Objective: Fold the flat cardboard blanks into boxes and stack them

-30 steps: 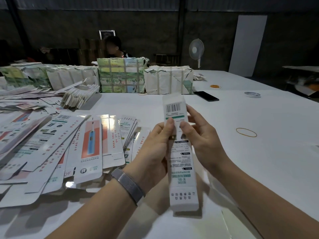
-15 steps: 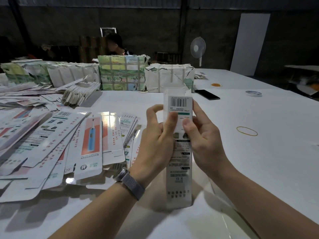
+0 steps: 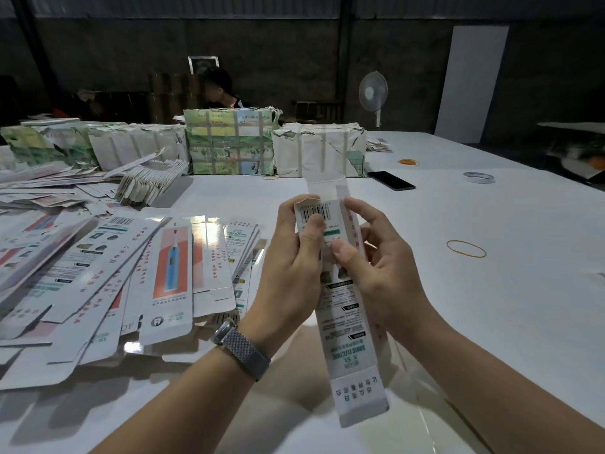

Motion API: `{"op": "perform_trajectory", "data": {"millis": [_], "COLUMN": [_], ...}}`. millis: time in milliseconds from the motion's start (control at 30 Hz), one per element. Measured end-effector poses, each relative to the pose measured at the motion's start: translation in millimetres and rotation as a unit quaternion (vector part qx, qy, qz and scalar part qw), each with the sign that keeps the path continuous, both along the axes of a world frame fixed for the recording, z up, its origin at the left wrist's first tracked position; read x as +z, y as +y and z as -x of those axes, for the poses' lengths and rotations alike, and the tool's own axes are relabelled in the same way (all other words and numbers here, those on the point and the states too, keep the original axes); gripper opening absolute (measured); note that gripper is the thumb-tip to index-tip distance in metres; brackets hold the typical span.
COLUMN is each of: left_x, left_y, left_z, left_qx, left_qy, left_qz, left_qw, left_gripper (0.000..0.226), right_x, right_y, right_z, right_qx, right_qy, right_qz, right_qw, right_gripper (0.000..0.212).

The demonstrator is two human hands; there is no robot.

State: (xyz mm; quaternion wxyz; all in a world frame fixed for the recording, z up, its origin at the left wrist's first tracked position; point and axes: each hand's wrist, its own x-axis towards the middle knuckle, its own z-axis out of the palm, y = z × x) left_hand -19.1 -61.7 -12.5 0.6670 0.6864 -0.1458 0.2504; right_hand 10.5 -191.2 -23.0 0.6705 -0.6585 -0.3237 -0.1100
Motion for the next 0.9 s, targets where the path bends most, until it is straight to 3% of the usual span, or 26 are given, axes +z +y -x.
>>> {"op": "perform_trajectory", "data": {"millis": [300,533,767,900], "left_x": [-3.7,-3.4,-5.9,-5.1], "left_y": [-2.7,-4.2,-6.8,-7.7], "left_z": [0.0,0.4,-0.1,-0.6], "left_qx": [0.011,-0.001,-0.052,-0.058], "left_qy": [-0.016,-0.024,-0.010,0.004], "left_qz": [-0.027,-0.004,-0.013,-0.012], "left_qw": [0.999,1.000,0.999,0.998], "left_gripper": [0.030,0.018,0.015,0.013], "right_x": [-4.1,3.7,14.0,14.9], "right_y": [10.3,5.9,-3.3,-2.9], "right_z": [8.1,6.8,0.4,-0.7], "right_qx": [0.015,0.057,0.099,0.067], "right_qy": [0.004,0.043,0.086,0.076], "right_qz": [0.020,-0.001,-0.056,-0.070], "right_qw": [1.000,0.997,0.990,0.992], "right_gripper": [0.047,0.046,0.030,0.023]}}
